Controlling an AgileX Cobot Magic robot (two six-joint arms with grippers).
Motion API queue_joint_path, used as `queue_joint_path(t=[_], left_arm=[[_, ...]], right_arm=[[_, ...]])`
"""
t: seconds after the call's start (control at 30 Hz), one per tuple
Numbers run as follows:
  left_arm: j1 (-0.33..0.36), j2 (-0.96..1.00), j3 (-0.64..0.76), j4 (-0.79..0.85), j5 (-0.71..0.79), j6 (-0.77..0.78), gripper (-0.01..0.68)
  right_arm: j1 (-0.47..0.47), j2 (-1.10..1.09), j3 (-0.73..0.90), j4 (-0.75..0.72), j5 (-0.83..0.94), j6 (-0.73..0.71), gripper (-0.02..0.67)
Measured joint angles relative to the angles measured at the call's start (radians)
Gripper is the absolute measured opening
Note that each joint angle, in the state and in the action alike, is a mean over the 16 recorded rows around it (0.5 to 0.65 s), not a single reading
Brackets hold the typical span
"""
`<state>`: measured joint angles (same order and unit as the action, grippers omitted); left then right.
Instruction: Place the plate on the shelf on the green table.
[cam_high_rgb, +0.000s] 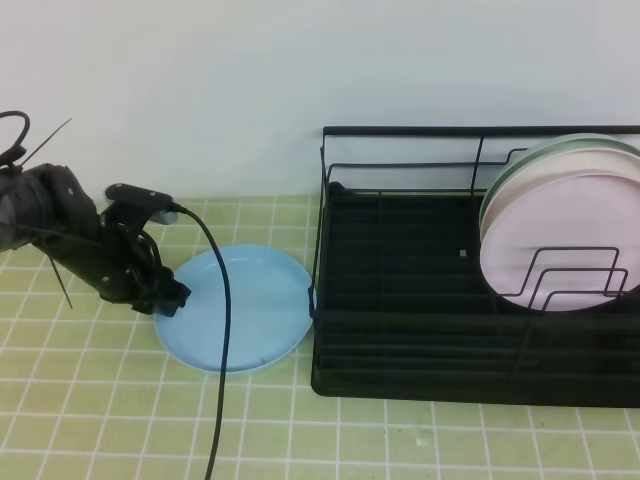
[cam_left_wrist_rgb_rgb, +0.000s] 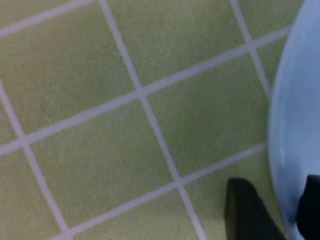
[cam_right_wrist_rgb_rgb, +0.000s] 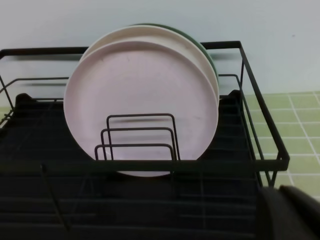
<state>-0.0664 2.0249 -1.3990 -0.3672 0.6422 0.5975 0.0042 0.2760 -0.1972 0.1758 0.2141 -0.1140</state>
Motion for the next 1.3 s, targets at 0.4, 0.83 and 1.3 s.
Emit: queue_joint_path(t=[0.4,0.83,1.3], left_arm=[[0.002,-0.008,0.0,0.015,0.026,-0.033,0.011],[0.05,-0.206,-0.001,0.03,-0.021,-0.106,0.001],[-0.017,-0.615,-0.001,-0.342,-0.138,0.121,0.001]], right_arm=[[0.0,0.0,0.0,0.001,-0.002,-0.004,-0.003],[0.0,0.0,-0.009,0.036,0.012,-0.114,-0.003],[0.0,0.0,-0.148,0.565,0.244,-0.489,-0.002]])
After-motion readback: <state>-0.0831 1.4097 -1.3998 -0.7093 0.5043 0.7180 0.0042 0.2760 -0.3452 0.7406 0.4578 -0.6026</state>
